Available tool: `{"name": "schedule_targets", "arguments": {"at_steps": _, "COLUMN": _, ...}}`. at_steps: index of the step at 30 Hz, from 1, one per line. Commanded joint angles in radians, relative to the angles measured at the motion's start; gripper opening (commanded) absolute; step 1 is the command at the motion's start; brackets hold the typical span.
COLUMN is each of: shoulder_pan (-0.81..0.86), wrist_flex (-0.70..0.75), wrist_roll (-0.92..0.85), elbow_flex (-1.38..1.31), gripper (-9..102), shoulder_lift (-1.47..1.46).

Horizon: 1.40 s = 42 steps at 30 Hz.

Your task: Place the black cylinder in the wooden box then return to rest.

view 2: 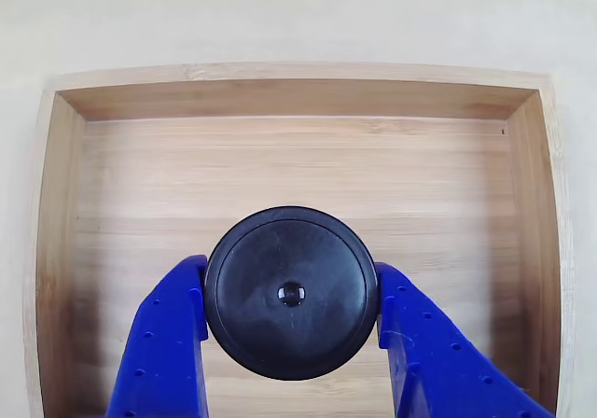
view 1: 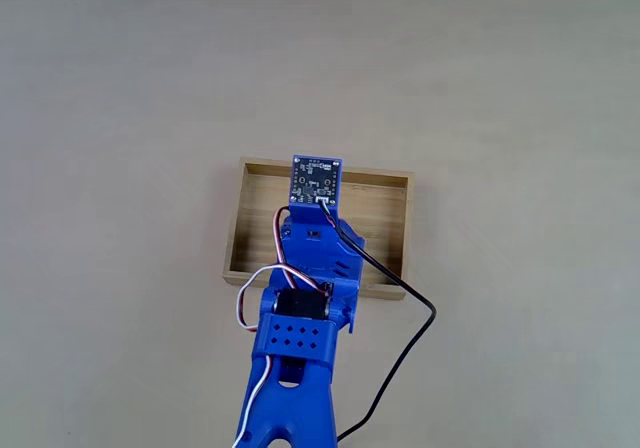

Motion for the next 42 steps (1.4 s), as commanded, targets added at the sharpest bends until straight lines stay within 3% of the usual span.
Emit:
{"name": "schedule_targets", "arguments": {"at_steps": 1, "shoulder_pan": -0.017, "wrist_flex": -0.038, "wrist_roll": -0.011, "elbow_flex": -0.104, "gripper": 16, "shoulder_lift": -0.008}}
{"name": "schedule_targets", "arguments": {"at_steps": 27, "shoulder_pan": 0.003, "wrist_flex": -0.069, "wrist_roll": -0.002, "elbow_flex": -0.133, "gripper": 17, "shoulder_lift": 0.054}}
{"name": "schedule_targets", "arguments": {"at_steps": 42, "shoulder_pan": 0.023, "wrist_flex": -0.069, "wrist_roll": 0.031, "elbow_flex": -0.133, "gripper": 28, "shoulder_lift": 0.044}}
